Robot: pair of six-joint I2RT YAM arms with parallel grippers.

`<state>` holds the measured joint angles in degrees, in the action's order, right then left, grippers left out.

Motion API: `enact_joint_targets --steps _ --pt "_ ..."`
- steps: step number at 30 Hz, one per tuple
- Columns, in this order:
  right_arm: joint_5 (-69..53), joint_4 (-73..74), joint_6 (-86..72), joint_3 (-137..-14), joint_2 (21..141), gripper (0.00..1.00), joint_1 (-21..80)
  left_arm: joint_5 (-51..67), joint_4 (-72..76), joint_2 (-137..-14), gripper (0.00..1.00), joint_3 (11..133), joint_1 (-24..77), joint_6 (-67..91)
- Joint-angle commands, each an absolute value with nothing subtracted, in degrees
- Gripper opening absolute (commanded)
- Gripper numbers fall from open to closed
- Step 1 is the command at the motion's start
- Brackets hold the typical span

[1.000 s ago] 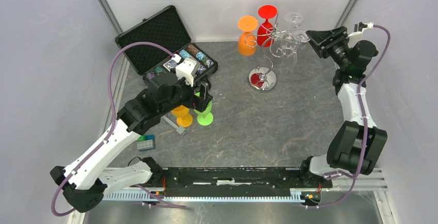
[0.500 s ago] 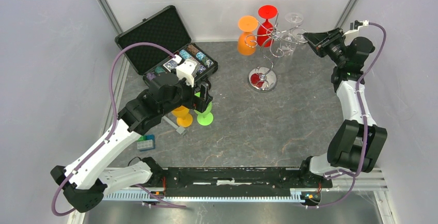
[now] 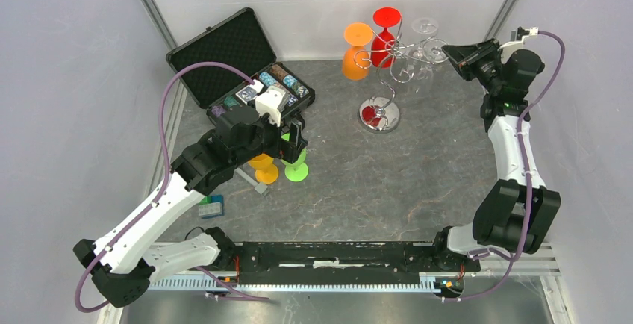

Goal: Take the wine glass off the wine glass rack

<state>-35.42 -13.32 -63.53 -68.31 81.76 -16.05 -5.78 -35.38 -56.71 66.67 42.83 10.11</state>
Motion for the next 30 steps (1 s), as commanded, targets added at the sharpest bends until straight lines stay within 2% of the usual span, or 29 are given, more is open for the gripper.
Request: enact_joint_targets --steps 1,30 --pt "-31.88 -12.33 -62.23 -71.96 78.78 0.00 -15.95 -6.06 -32.87 -55.97 1.00 66.54 42.80 7.91" --pt "-28.63 -11.56 -70.93 -66.19 69.54 0.00 -13.11 -6.08 -32.61 -55.81 1.00 66.45 42.80 7.82"
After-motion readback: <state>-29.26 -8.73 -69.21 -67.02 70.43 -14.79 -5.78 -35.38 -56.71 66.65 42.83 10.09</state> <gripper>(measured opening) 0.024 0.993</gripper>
